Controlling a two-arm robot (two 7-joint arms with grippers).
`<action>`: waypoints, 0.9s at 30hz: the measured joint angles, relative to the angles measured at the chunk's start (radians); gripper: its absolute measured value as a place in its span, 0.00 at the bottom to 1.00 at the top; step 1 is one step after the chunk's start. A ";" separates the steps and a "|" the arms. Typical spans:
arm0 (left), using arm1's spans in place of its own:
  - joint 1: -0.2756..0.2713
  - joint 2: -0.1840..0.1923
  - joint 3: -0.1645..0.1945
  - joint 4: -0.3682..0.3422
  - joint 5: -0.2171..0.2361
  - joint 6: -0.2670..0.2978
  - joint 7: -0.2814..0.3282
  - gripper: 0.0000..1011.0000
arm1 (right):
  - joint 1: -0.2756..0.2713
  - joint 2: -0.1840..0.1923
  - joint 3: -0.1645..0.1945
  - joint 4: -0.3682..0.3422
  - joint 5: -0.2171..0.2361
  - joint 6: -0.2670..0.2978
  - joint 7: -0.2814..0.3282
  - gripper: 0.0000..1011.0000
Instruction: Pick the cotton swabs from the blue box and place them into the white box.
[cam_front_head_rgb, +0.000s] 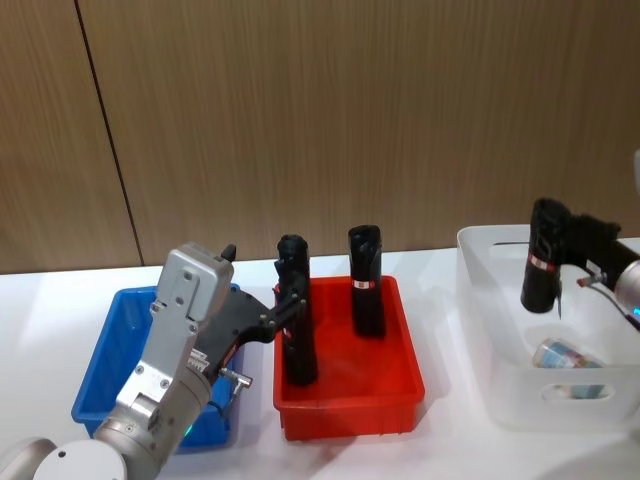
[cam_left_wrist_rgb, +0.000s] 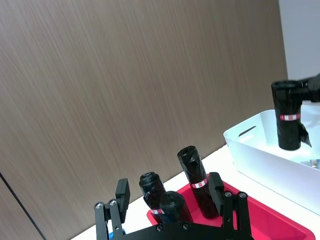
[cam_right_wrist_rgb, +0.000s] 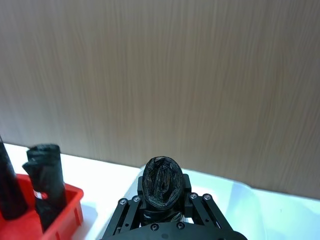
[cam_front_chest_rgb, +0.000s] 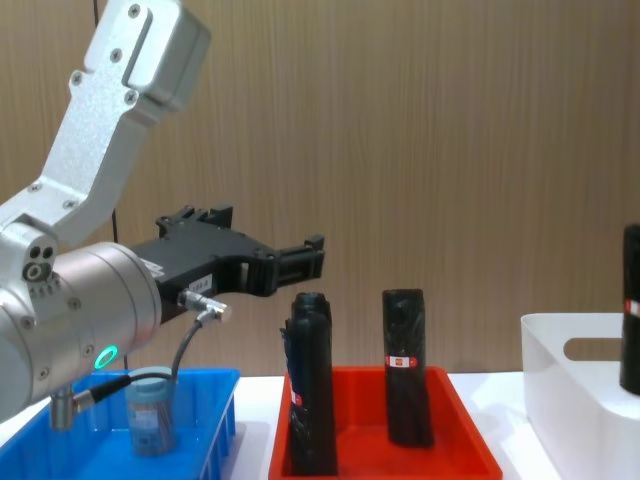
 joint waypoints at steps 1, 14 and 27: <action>0.000 0.000 0.000 0.000 0.000 0.000 0.000 0.99 | 0.000 0.000 0.000 0.000 0.000 0.000 0.000 0.35; 0.000 0.000 0.000 0.000 0.000 0.000 0.000 0.99 | 0.040 -0.018 -0.016 0.150 0.003 -0.028 0.004 0.49; 0.000 0.000 0.000 0.000 0.000 0.000 0.000 0.99 | 0.047 -0.024 -0.019 0.175 0.013 -0.050 0.007 0.89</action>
